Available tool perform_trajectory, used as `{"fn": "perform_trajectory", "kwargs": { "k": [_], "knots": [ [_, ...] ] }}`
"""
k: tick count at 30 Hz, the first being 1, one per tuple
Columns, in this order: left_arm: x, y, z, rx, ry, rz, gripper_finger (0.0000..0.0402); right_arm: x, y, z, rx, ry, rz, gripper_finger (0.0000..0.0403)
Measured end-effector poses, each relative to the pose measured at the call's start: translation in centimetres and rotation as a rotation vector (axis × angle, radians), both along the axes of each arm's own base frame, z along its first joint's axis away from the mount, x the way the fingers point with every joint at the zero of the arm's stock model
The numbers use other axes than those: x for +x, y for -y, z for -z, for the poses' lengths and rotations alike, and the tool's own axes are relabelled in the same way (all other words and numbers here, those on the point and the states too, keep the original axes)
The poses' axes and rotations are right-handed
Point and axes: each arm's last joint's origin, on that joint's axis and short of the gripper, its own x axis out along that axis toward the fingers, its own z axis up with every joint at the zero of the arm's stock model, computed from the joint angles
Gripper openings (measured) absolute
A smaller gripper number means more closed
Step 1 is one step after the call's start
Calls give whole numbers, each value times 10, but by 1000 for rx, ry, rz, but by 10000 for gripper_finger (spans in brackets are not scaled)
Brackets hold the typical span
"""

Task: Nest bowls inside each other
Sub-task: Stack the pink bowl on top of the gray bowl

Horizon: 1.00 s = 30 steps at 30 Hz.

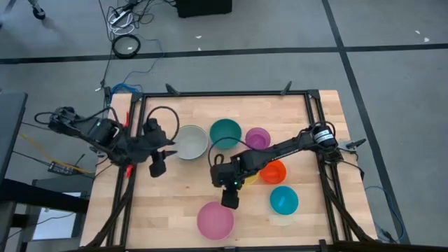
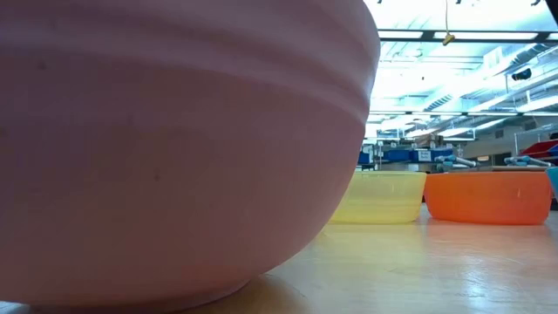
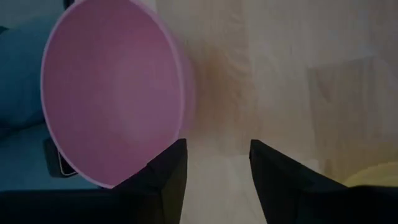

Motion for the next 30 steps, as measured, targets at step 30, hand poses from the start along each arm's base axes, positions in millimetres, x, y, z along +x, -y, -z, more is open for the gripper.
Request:
{"fn": "perform_trajectory", "kwargs": {
  "k": [30],
  "knots": [
    [0, 25, -5, -31, 98, 90, 152, 18, -38, 56, -10, 15, 93, 130]
  ]
}}
